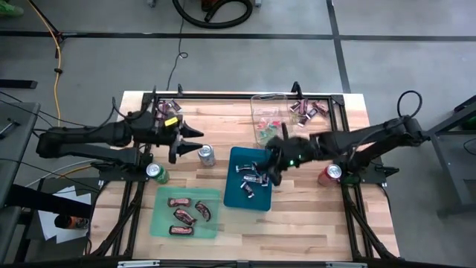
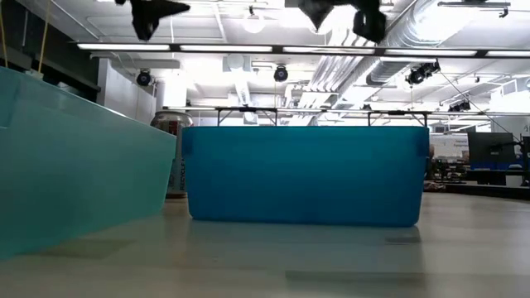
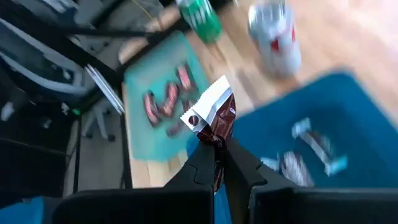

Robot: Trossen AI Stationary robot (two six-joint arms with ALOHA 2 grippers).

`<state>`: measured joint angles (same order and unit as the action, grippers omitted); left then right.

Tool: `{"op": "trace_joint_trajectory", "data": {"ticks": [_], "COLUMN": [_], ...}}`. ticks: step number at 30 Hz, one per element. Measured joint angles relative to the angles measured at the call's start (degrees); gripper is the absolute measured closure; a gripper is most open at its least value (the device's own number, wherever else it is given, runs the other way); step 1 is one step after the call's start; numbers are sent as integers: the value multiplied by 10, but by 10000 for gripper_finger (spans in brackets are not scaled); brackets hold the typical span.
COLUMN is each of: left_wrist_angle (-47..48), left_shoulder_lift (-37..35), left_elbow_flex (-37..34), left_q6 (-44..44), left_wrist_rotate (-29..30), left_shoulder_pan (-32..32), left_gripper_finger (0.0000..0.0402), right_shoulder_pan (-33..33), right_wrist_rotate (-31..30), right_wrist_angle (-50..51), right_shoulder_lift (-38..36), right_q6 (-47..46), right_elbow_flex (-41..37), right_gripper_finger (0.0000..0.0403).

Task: Sort candy
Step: Put the brown-white chocolate into the blue bin

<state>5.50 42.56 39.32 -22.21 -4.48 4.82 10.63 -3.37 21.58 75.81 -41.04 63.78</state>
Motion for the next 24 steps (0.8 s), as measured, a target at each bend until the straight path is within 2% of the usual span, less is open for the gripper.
{"op": "trace_joint_trajectory", "data": {"ticks": [5,12,19,24], "left_wrist_angle": [-57,-66,-71,-71], "left_shoulder_lift": [-8,-8,-6,-6], "left_elbow_flex": [-52,-53,-53,-53], "left_q6": [-71,-76,-77,-76], "left_wrist_rotate": [10,85,126,128], "left_shoulder_pan": [0,0,0,0], "left_gripper_finger": [165,165,165,165], "right_shoulder_pan": [23,6,-5,-7], "right_wrist_rotate": [-11,-61,-64,-85], "right_wrist_angle": [-71,-228,-204,-163], "right_shoulder_lift": [5,5,4,6], "right_q6": [-72,-116,-64,-51], "right_elbow_flex": [-99,-211,-207,-207], "right_gripper_finger": [402,402,381,322]}}
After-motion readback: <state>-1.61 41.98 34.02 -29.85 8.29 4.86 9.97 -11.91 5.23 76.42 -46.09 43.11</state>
